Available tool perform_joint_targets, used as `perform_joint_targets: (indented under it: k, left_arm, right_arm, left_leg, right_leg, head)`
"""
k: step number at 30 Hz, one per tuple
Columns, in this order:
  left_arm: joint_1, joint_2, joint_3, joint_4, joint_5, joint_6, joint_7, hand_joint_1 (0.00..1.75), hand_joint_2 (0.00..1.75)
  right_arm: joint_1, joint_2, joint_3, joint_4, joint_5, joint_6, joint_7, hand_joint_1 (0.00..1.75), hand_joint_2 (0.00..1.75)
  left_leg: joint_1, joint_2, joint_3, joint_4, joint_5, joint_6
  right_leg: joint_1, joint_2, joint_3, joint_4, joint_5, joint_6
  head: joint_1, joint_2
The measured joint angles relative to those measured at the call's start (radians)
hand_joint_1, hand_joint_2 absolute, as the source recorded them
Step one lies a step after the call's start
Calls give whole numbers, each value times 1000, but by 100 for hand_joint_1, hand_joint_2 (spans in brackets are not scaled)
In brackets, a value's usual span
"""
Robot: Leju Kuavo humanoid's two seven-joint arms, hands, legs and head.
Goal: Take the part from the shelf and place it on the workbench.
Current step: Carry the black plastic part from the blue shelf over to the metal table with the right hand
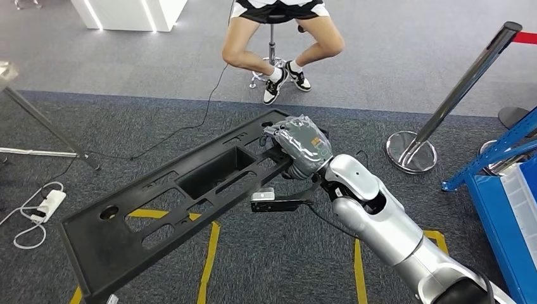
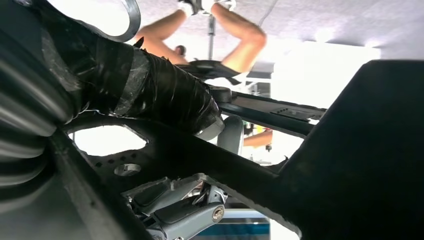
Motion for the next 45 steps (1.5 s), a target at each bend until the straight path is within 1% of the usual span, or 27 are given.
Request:
perform_joint_targets:
  k: [1,3,5,6,8,10,12,14,16,17,19,21,23,24,26,27,29,30,32,34,36,38,39,40,42,43,45]
  left_arm:
    - [2,5,-13,0,14,5,1,0,175]
    - [-1,12,-43,0,41,12,0,0,175]
    - [-11,13,-71,1,57,15,-2,0,175]
    - [-14,14,-83,1,64,16,-4,0,175]
    - [-16,15,-106,1,87,21,-6,0,175]
    - [-13,20,-128,1,117,26,-8,0,175]
    - [-13,29,-149,0,140,26,-11,0,175]
    - [-18,40,-168,0,157,27,-18,0,175]
    - [-20,50,-189,1,173,32,-25,0,175]
    - [-18,52,-200,1,180,37,-28,0,175]
    - [-19,57,-216,1,191,44,-30,0,175]
    - [-24,60,-227,1,204,49,-31,0,175]
    - [-26,61,-242,1,221,52,-31,0,175]
    - [-25,62,-251,1,229,53,-31,0,175]
    - [-23,66,-267,1,242,56,-32,0,175]
    - [-24,67,-274,1,246,57,-33,0,175]
    - [-26,71,-285,0,250,58,-34,0,175]
    - [-26,73,-290,0,250,58,-35,0,175]
    - [-24,78,-298,0,254,63,-35,0,175]
    - [-24,82,-303,0,261,67,-36,0,175]
    - [-32,83,-309,0,269,68,-41,0,175]
    - [-40,84,-320,0,279,69,-46,0,175]
    - [-41,84,-325,0,283,70,-47,0,175]
    - [-40,84,-329,0,287,71,-48,0,175]
    - [-38,83,-337,0,292,77,-48,0,175]
    - [-38,83,-342,0,294,79,-49,0,175]
    - [-40,82,-349,1,297,81,-52,0,175]
  right_arm:
    - [-1,0,0,0,-1,0,-1,175,175]
    - [-4,-2,0,2,-5,-1,-7,175,175]
    - [-5,-8,0,6,-11,-3,-16,175,175]
    - [-4,-10,0,8,-14,-4,-18,175,175]
    - [-3,-13,0,13,-16,-4,-20,175,175]
    - [-6,-12,0,18,-17,-3,-18,175,175]
    - [-15,-11,0,23,-18,-2,-17,175,175]
    - [-22,-11,1,29,-21,-3,-18,175,175]
    - [-26,-10,1,31,-23,-3,-19,175,175]
    - [-29,-9,2,32,-24,-3,-20,175,175]
    - [-33,-8,2,33,-26,-4,-20,175,175]
    - [-36,-8,2,34,-29,-4,-21,175,175]
    - [-36,-7,2,35,-30,-4,-21,175,175]
    - [-35,-7,2,36,-30,-4,-21,175,175]
    - [-36,-6,2,37,-30,-4,-21,175,175]
    - [-36,-6,2,36,-30,-4,-21,175,175]
    - [-38,-6,2,36,-30,-4,-21,175,175]
    - [-38,-6,3,36,-30,-4,-21,175,175]
    - [-40,-4,3,35,-30,-4,-21,175,175]
    - [-42,-2,3,36,-30,-4,-21,175,175]
    - [-43,-1,3,38,-32,-4,-21,175,175]
    - [-40,-1,4,42,-33,-4,-22,175,175]
    - [-38,-1,4,44,-33,-4,-22,175,175]
    - [-37,-1,5,47,-33,-4,-22,175,175]
    - [-38,-1,6,51,-33,-4,-22,175,175]
    - [-39,-2,6,54,-33,-4,-22,175,175]
    - [-41,-1,7,58,-33,-4,-23,175,175]
  left_leg:
    - [2,-10,3,-8,5,3]
    - [7,-29,10,-27,18,11]
    - [10,-50,12,-34,25,17]
    - [9,-62,10,-32,26,19]
    - [9,-89,7,-27,25,20]
    - [9,-116,5,-17,23,18]
    - [10,-140,-4,-3,18,13]
    - [14,-161,-18,3,19,4]
    - [19,-183,-25,0,24,-8]
    - [19,-179,-27,0,23,-13]
    - [18,-129,-47,43,-1,-25]
    - [25,-73,-103,153,-50,-40]
    - [35,-58,-158,248,-75,-51]
    - [40,-55,-163,249,-61,-55]
    - [46,-38,-116,144,8,-59]
    - [42,-16,-81,77,35,-59]
    - [31,18,-40,-5,54,-49]
    - [23,22,-36,-11,46,-43]
    - [21,1,-32,-17,41,-26]
    - [23,-21,-17,-28,37,-9]
    - [23,-43,-2,-33,30,6]
    - [19,-69,10,-33,22,17]
    - [17,-84,17,-31,16,20]
    - [15,-100,25,-29,9,21]
    - [15,-130,42,-24,-8,19]
    - [15,-143,47,-20,-16,17]
    - [22,-165,42,-15,-26,8]
  right_leg:
    - [-2,-2,2,1,-2,4]
    - [-6,37,-10,34,-28,11]
    - [-7,93,-58,137,-84,12]
    - [-6,105,-88,198,-109,13]
    - [-5,112,-120,255,-111,14]
    - [-5,122,-83,172,-45,12]
    - [-10,165,-32,56,4,8]
    - [-11,192,-17,11,9,6]
    - [-9,172,-13,-1,12,0]
    - [-10,160,-7,-9,15,-6]
    - [-14,134,7,-28,21,-15]
    - [-11,108,18,-37,19,-19]
    - [-10,81,24,-38,13,-19]
    - [-11,68,27,-38,9,-17]
    - [-11,45,38,-37,-1,-11]
    - [-10,35,44,-39,-7,-6]
    - [-6,17,53,-40,-16,6]
    - [-4,9,57,-42,-19,12]
    - [-6,-5,66,-45,-28,25]
    - [-13,31,60,-15,-48,33]
    - [-16,90,-2,97,-88,32]
    - [-13,110,-95,233,-118,30]
    - [-11,112,-127,265,-110,29]
    - [-10,114,-141,258,-81,26]
    - [-6,131,-118,145,18,16]
    - [-5,154,-98,85,56,11]
    - [-5,192,-66,6,74,6]
  head:
    - [0,0]
    - [0,0]
    - [1,0]
    - [1,0]
    - [1,0]
    - [1,0]
    - [0,0]
    - [0,0]
    - [0,0]
    - [-1,0]
    - [-4,0]
    - [-6,0]
    - [-6,0]
    - [-6,0]
    - [-6,0]
    - [-6,0]
    - [-5,0]
    - [-5,0]
    - [-5,0]
    - [-4,0]
    - [-4,0]
    - [-4,0]
    - [-4,0]
    - [-4,0]
    - [-3,0]
    - [-5,0]
    - [-7,0]
